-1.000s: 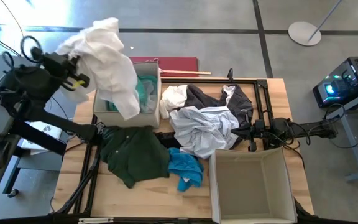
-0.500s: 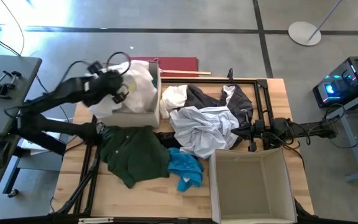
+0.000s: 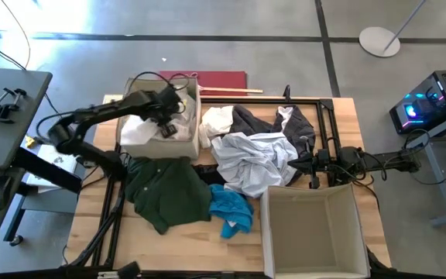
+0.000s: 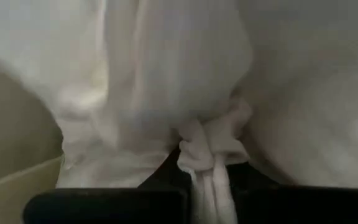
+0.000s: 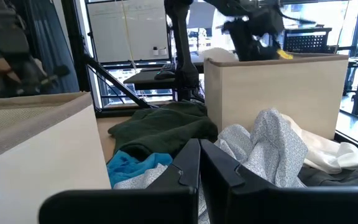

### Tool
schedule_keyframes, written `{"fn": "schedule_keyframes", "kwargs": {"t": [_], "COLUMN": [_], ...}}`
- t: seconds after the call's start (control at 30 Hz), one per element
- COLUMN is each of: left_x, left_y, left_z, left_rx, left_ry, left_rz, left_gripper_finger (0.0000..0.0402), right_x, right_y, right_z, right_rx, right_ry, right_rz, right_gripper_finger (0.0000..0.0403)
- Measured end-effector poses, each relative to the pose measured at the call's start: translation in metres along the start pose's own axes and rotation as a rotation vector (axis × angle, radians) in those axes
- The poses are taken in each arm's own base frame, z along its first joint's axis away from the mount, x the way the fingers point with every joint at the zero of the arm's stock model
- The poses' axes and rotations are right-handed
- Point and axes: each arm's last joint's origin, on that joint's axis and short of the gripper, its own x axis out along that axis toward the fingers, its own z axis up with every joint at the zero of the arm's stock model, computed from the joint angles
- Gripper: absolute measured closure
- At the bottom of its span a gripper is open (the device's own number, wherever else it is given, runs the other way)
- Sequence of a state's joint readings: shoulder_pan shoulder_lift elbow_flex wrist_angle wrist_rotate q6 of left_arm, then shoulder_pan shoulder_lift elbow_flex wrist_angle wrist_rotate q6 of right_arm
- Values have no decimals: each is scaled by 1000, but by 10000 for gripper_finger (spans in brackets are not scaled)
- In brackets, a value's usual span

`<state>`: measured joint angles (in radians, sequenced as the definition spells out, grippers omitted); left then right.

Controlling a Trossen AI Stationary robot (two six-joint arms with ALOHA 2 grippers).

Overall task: Sort clothes
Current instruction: Put the white polo into the top laundry organizer

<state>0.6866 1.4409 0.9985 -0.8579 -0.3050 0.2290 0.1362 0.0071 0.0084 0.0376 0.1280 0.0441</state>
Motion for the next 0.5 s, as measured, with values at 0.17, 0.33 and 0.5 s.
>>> {"fn": "schedule_keyframes", "kwargs": {"t": [0.17, 0.33, 0.5], "left_x": [30, 39, 20], "left_y": [-2, 5, 19], "left_z": [11, 12, 10], "left_rx": [4, -48, -111], "left_ry": [41, 24, -38], "left_rz": [-30, -124, -150], "left_gripper_finger": [387, 357, 292], "right_x": [0, 0, 0], "right_y": [0, 0, 0], "right_z": [0, 0, 0], "right_rx": [0, 0, 0], "right_ry": [0, 0, 0], "right_rz": [0, 0, 0], "right_gripper_finger": [402, 402, 402]}}
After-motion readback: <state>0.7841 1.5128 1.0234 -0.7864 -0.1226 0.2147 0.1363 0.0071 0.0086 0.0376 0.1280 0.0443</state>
